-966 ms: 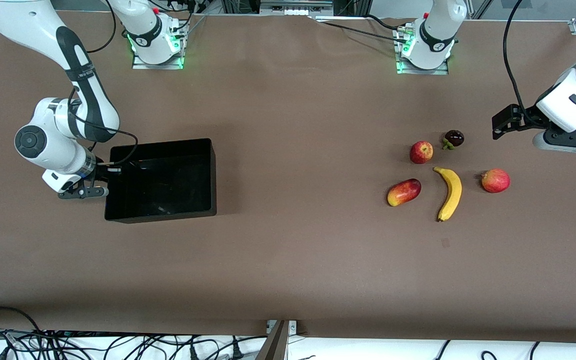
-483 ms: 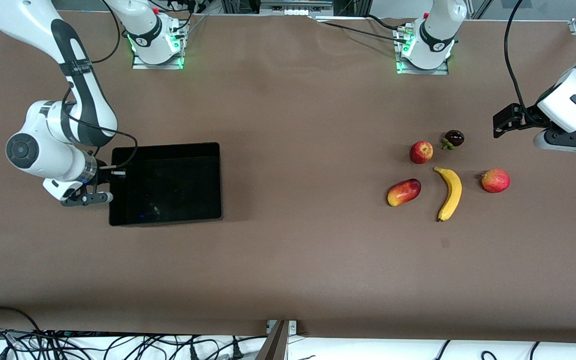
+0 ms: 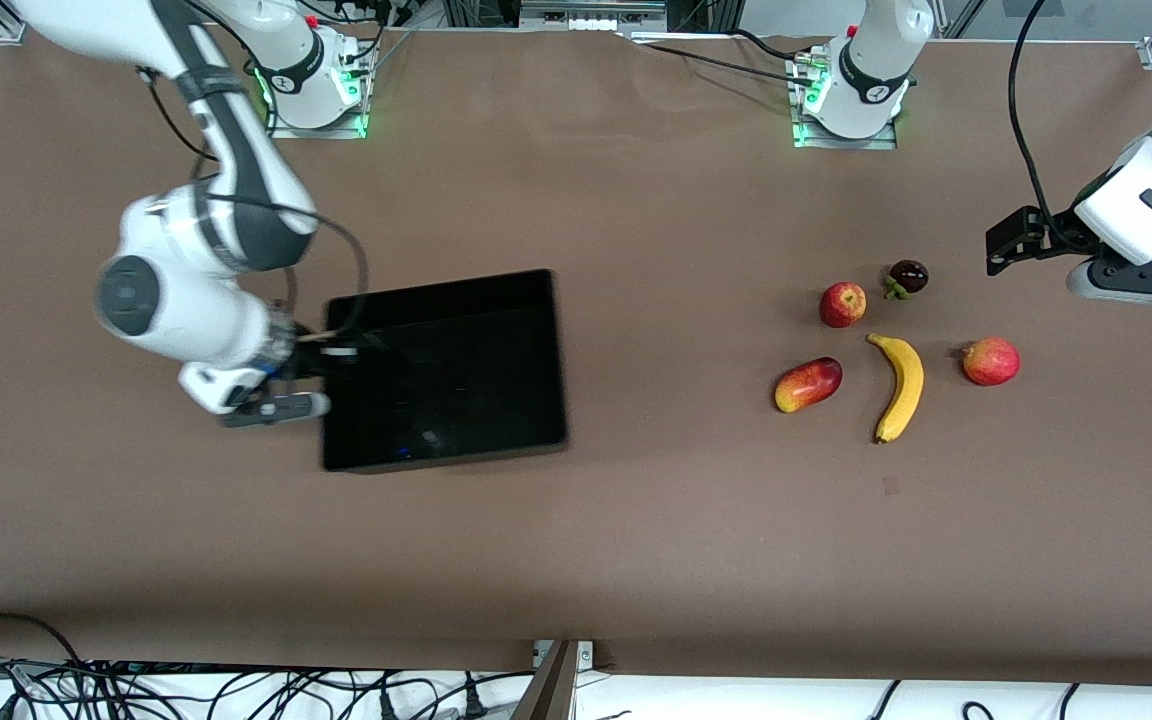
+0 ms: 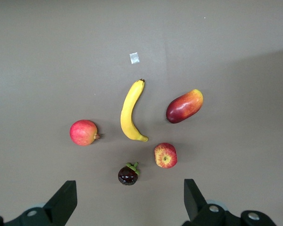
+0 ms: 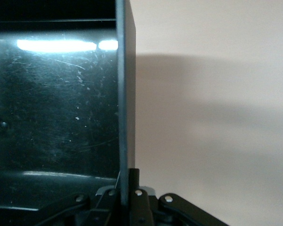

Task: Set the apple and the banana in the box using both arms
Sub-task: 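Push the black box with the right gripper toward the fruit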

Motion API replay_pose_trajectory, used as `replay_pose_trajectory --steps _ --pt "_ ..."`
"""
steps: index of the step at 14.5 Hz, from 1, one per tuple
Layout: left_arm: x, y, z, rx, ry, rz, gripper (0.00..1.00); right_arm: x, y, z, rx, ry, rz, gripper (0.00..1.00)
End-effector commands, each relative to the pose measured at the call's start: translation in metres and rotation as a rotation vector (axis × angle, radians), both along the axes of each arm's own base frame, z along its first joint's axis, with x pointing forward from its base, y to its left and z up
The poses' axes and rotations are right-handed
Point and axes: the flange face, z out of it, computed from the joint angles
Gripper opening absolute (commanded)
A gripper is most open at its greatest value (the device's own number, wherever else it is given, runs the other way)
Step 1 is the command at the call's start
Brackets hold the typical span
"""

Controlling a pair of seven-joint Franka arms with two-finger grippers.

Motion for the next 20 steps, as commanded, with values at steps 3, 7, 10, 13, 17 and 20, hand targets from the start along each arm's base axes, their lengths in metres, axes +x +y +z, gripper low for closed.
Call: replay_pose_trajectory --steps 3,7,10,13,17,20 --pt "-0.004 0.002 0.005 -0.006 0.005 -0.02 1.0 -0.02 0.124 -0.021 0.005 0.032 -0.051 0.0" --pt "-0.004 0.002 0.005 -0.006 0.008 -0.02 1.0 -0.06 0.199 -0.058 -0.057 -0.012 -0.104 0.0" --pt "-0.005 0.003 0.005 -0.005 0.009 -0.019 1.0 -0.079 0.23 -0.074 -0.078 -0.05 -0.126 0.0" --pt "-0.005 0.008 0.003 -0.005 0.015 -0.011 1.0 -0.093 0.248 -0.094 -0.094 -0.066 -0.145 0.0" --pt "-0.005 0.014 0.002 -0.007 0.02 0.0 1.0 -0.105 0.261 -0.108 -0.103 -0.075 -0.147 0.0" --pt "-0.005 0.014 0.001 -0.006 0.023 0.0 1.0 -0.11 0.266 -0.112 -0.103 -0.075 -0.134 0.0"
